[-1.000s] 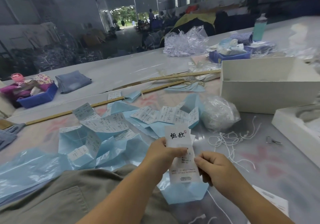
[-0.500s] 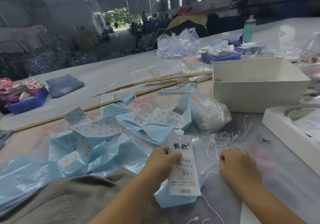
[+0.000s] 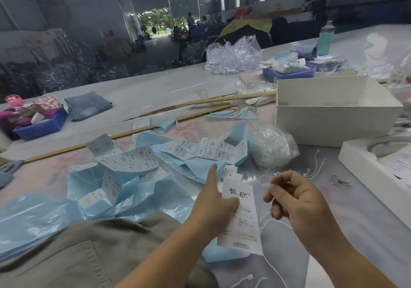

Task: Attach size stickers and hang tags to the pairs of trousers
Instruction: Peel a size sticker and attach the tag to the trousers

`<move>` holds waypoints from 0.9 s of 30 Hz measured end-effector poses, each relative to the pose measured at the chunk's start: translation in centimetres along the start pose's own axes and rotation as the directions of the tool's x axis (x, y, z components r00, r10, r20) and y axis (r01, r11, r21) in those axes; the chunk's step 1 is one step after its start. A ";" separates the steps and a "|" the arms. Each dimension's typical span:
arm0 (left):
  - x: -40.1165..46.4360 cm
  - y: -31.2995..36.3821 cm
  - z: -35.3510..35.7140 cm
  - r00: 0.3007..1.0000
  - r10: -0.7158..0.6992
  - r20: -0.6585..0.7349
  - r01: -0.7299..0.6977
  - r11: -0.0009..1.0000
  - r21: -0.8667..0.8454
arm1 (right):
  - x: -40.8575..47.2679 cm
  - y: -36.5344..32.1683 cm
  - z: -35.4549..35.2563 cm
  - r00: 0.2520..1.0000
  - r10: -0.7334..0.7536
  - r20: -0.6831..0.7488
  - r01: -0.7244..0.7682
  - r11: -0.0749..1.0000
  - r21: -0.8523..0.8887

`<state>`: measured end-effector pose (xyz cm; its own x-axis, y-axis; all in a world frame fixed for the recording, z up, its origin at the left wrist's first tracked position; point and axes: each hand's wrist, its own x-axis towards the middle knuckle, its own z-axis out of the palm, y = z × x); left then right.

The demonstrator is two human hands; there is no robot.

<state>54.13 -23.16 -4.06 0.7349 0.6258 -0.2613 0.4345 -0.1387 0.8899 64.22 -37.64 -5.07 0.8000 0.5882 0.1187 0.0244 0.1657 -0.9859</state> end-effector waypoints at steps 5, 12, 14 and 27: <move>-3.5 2.1 -0.7 0.944 0.275 0.184 -0.293 0.952 0.082 | -1.8 -2.8 2.0 0.967 0.063 0.246 -0.103 0.983 0.151; -10.3 2.2 -5.3 0.866 0.477 0.152 -0.489 0.870 0.053 | -5.3 -7.6 5.4 0.867 0.054 0.496 -0.160 0.972 0.173; -12.3 1.7 -6.7 0.872 0.483 0.082 -0.489 0.868 0.086 | -6.6 -8.3 6.6 0.850 0.044 0.525 -0.154 0.974 0.168; -23.6 -3.6 -13.8 0.781 0.461 -0.422 -0.354 0.883 0.309 | -13.1 -9.7 12.1 0.743 0.067 0.666 -0.091 0.996 0.002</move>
<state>28.09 -26.84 4.08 0.5543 0.7487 0.3637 0.2843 -0.5809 0.7627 46.25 -37.43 4.32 0.1965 0.9753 0.1009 -0.0497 0.1127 -0.9924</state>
